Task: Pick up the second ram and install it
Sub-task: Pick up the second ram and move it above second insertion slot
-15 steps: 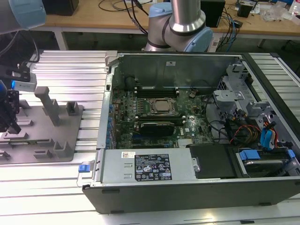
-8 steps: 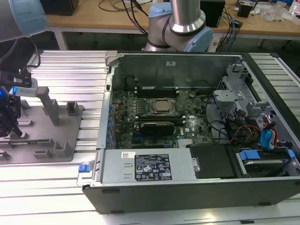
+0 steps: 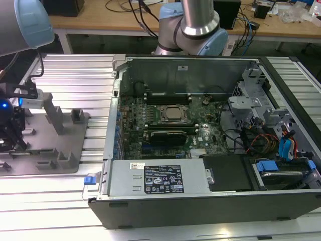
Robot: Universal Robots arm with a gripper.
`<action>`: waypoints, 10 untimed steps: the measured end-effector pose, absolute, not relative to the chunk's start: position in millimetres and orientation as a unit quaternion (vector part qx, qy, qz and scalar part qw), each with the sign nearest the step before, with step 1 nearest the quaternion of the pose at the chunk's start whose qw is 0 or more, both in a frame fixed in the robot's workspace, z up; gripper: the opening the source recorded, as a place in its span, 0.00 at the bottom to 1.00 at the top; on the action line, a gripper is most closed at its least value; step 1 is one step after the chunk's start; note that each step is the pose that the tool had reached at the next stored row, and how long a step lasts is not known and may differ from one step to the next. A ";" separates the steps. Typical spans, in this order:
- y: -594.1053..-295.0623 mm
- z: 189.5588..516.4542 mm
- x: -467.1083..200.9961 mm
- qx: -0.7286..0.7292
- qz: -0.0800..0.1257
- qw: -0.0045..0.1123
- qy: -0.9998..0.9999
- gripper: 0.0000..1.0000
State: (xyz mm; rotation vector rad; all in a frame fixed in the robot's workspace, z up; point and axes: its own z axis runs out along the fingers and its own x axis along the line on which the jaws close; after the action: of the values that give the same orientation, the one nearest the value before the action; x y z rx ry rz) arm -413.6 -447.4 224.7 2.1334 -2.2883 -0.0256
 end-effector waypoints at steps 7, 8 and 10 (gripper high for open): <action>-446.9 222.7 -415.0 0.686 -0.008 0.007 -0.728 0.08; -446.9 222.7 -415.0 0.686 -0.008 0.007 -0.728 0.08; -446.9 222.7 -415.0 0.686 -0.008 0.007 -0.728 0.21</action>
State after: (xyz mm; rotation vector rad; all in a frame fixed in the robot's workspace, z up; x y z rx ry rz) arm -415.0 -446.9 222.7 2.1460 -2.2763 -0.0255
